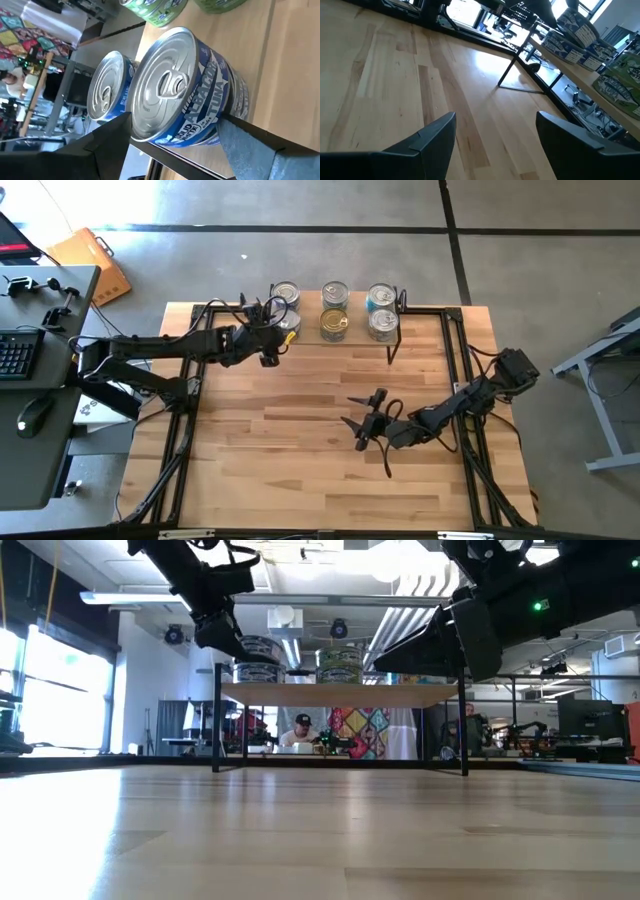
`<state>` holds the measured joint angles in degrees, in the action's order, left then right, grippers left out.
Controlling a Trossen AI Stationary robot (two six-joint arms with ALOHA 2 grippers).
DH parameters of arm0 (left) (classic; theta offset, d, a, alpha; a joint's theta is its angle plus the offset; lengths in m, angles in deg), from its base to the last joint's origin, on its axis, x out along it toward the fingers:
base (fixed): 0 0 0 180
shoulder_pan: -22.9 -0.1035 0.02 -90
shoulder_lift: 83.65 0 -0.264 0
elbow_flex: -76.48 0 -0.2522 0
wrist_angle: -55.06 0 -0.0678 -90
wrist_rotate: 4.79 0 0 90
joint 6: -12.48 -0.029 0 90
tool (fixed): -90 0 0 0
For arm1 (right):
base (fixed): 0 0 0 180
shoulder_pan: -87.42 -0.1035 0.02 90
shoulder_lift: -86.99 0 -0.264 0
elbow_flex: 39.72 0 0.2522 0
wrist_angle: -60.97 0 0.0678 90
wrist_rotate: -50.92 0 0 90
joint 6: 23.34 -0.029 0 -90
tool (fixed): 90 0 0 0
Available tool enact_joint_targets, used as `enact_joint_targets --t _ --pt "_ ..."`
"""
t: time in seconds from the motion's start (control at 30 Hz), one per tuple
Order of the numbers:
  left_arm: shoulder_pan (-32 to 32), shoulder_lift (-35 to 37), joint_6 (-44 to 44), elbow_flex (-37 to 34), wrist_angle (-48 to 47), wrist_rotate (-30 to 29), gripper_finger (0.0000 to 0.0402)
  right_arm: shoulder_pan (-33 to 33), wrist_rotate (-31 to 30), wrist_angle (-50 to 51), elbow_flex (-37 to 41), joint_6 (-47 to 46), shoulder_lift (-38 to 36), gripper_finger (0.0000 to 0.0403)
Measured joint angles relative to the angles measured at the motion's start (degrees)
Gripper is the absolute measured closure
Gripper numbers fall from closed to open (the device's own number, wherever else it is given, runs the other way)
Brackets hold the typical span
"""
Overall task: Stack canned seafood by type on shelf
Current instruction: Stack the blue tuna can on top of the blue tuna can on the shelf, then return to Home Position
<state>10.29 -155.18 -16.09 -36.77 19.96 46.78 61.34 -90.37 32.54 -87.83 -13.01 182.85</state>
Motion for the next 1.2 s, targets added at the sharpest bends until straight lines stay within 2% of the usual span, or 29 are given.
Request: enact_joint_targets --t 0.27,0.57,0.83,0.97,1.13,1.2 --pt "-0.89 0.00 3.41 0.01 -1.22 0.67 0.0121 1.72 4.15 0.00 0.00 -1.36 0.00 0.0135" --pt "-0.36 0.15 10.04 5.65 -11.60 0.65 0.0121 1.73 4.59 -0.02 0.00 -1.38 0.00 0.0135" --pt "-0.03 0.59 11.53 5.88 -11.65 0.70 0.0121 1.72 4.59 -0.02 0.00 -1.92 0.00 0.0135" --pt "0.71 2.67 14.77 5.88 -8.32 0.95 0.0121 1.72 4.59 -0.02 0.00 -1.87 0.00 0.0135" --pt "-1.81 5.28 25.30 6.51 -6.81 9.35 0.0123 1.63 4.59 0.00 0.00 -1.25 -0.25 0.0135" --pt "-2.81 5.93 26.55 6.64 -7.00 11.26 0.0128 1.04 4.22 0.03 0.00 -0.92 -1.63 0.0135"
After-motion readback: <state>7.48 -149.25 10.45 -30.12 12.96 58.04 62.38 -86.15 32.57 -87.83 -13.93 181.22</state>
